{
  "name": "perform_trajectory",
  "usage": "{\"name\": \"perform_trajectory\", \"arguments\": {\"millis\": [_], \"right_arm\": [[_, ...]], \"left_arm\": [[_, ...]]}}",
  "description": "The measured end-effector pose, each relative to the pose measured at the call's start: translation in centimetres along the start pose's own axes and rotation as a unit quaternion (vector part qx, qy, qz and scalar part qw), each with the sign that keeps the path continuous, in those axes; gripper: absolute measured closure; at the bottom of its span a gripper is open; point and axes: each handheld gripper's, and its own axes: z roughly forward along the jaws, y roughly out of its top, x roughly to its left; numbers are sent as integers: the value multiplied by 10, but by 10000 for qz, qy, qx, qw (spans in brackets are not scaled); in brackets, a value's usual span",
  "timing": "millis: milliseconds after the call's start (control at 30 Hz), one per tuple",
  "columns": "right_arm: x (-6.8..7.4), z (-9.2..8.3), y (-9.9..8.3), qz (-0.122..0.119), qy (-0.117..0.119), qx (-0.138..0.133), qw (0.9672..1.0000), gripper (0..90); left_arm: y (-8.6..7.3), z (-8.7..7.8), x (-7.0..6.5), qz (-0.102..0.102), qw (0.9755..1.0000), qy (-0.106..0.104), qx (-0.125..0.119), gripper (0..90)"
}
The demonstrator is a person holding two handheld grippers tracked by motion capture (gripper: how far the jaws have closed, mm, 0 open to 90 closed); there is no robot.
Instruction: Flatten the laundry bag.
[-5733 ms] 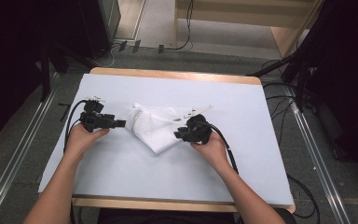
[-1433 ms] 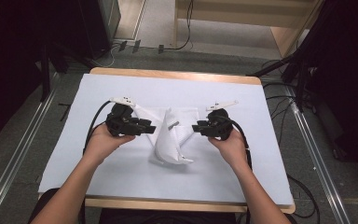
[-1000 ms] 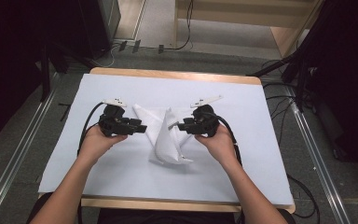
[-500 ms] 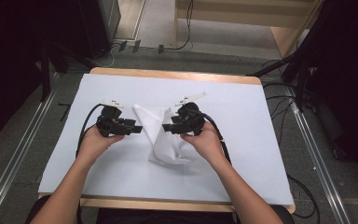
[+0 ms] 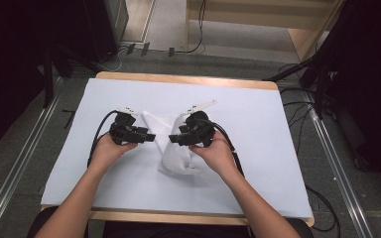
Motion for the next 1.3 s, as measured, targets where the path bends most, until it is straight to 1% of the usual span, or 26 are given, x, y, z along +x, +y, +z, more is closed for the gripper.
{"name": "perform_trajectory", "arguments": {"millis": [133, 167, 200, 267, 367, 400, 433, 500, 533, 567, 633, 700, 767, 800, 900, 933, 967, 1033, 1133, 1167, 1267, 1300], "right_arm": [[9, -8, 2, -118, -47, -66, 9999, 455], [10, -9, 3, -159, -28, -95, 9998, 454], [10, -9, 3, -146, -11, -106, 9998, 452], [10, -7, 1, -115, -27, -4, 9999, 450], [8, 1, -6, -25, -37, 117, 9999, 457], [7, 3, -7, -52, -21, 126, 9999, 468], [7, 6, -9, -27, -6, 160, 9999, 488], [5, 11, -13, 3, 23, 229, 9997, 543], [3, 13, -15, 30, 80, 282, 9996, 580], [3, 15, -17, 64, 106, 304, 9995, 610], [0, 18, -21, 89, 188, 369, 9991, 698], [-2, 21, -25, 91, 249, 454, 9986, 786], [-3, 21, -28, 89, 279, 514, 9983, 853], [-4, 19, -29, 51, 296, 498, 9983, 878], [-4, 14, -29, 72, 317, 419, 9986, 890], [-3, 3, -31, 115, 309, 324, 9989, 900], [-3, 0, -32, 101, 302, 283, 9991, 900], [-1, -10, -36, 105, 287, 217, 9993, 899], [2, -25, -43, 105, 255, 102, 9996, 896], [3, -29, -45, 125, 254, 73, 9996, 895], [8, -42, -54, 122, 239, -47, 9996, 893], [10, -46, -57, 136, 235, -45, 9996, 890]], "left_arm": [[1, 2, 1, -2, 10000, -5, -10, 488], [1, 2, 1, -2, 10000, -5, -10, 488], [1, 5, 1, 18, 10000, 13, 38, 488], [1, 9, 1, 35, 10000, -4, 80, 488], [1, 15, 1, 26, 10000, 5, 65, 487], [0, 17, 2, 23, 10000, 7, 92, 487], [0, 20, 3, 30, 9999, 57, 126, 486], [0, 24, 4, 57, 9999, 90, 87, 480], [0, 25, 4, 75, 9999, 99, 72, 477], [0, 27, 4, 88, 9999, 120, -4, 475], [1, 31, 4, 131, 9998, 163, -39, 463], [1, 35, 3, 193, 9995, 258, 28, 459], [0, 37, 2, 273, 9991, 301, 90, 459], [0, 38, 2, 273, 9991, 306, 97, 462], [0, 37, 3, 248, 9991, 332, 87, 497], [0, 37, 5, 197, 9991, 363, 63, 528], [0, 37, 6, 171, 9992, 357, 52, 544], [0, 36, 8, 46, 9993, 365, 29, 587], [0, 36, 9, 43, 9992, 386, 32, 633], [0, 36, 10, 14, 9993, 373, 33, 639], [1, 37, 11, 30, 9993, 375, 5, 644], [2, 37, 11, 37, 9993, 371, 7, 644]]}}
